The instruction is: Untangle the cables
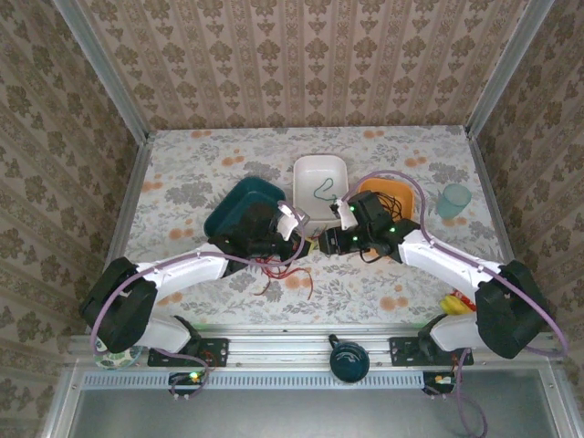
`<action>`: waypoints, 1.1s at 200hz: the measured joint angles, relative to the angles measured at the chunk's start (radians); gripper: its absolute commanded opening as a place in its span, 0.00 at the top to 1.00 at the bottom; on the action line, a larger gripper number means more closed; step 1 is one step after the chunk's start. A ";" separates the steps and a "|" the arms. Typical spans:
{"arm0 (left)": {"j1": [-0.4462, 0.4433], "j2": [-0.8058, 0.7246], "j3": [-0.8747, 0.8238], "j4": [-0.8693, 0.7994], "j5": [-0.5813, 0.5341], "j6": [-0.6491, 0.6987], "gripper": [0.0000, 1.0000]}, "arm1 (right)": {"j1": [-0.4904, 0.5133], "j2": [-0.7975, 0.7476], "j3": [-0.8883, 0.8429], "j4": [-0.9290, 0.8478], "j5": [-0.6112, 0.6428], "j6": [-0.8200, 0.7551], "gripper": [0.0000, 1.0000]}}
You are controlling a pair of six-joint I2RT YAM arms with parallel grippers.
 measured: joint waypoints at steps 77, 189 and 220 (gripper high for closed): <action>0.001 -0.011 -0.012 -0.028 -0.141 -0.006 1.00 | -0.024 -0.002 0.016 0.003 0.104 0.011 1.00; 0.084 -0.154 -0.176 -0.048 -0.299 -0.086 1.00 | -0.349 -0.304 -0.095 -0.093 0.161 0.130 1.00; 0.093 -0.226 -0.218 -0.055 -0.280 -0.090 1.00 | -0.354 -0.275 -0.095 -0.103 0.163 0.139 1.00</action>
